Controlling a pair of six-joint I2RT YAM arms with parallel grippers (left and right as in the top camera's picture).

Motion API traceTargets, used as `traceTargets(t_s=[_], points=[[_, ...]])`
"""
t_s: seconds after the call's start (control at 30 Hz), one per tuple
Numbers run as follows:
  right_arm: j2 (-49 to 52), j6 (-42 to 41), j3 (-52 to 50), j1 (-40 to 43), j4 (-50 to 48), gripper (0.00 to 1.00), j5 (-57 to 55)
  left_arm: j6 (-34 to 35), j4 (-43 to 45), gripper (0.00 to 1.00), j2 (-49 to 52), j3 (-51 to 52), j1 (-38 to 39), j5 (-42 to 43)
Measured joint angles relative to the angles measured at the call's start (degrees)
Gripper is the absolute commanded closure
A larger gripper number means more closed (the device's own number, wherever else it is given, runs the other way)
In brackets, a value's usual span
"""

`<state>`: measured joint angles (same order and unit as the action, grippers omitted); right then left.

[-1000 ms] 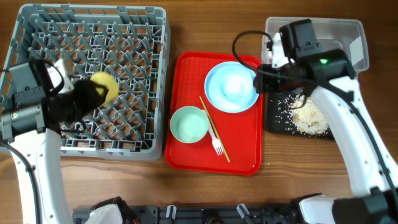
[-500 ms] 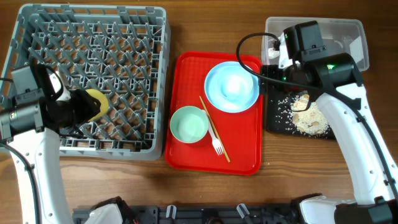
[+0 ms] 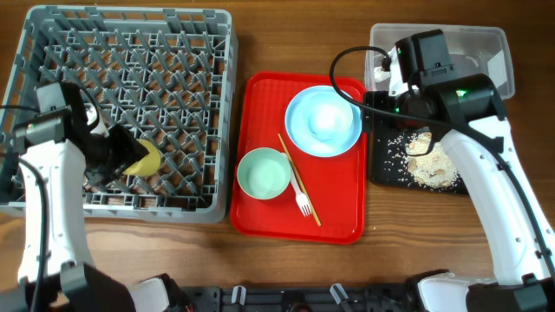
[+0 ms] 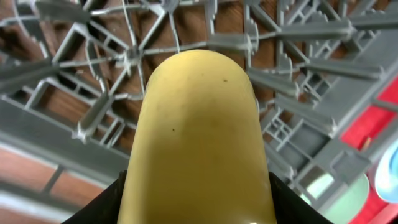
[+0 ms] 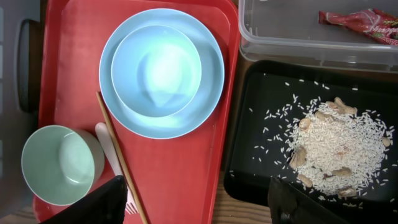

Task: Sort waste into correct bins and load items into the dishwasher rack
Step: 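Place the yellow cup upside down in the dish rack with the left gripper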

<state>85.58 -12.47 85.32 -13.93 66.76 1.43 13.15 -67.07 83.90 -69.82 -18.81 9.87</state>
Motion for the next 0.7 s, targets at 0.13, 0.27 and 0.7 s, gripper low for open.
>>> traceTargets(t_s=[0.13,0.27,0.7], points=[[0.0,0.0,0.0,0.0,0.07,0.27,0.02,0.0,2.67,0.77,3.52,0.0,0.0,-0.11],[0.0,0.0,0.0,0.0,0.11,0.27,0.0,0.0,3.52,0.0,5.97,0.0,-0.02,-0.7],[0.0,0.81,0.0,0.04,0.02,0.0,0.68,-0.37,3.21,0.0,5.46,-1.55,0.0,-0.42]])
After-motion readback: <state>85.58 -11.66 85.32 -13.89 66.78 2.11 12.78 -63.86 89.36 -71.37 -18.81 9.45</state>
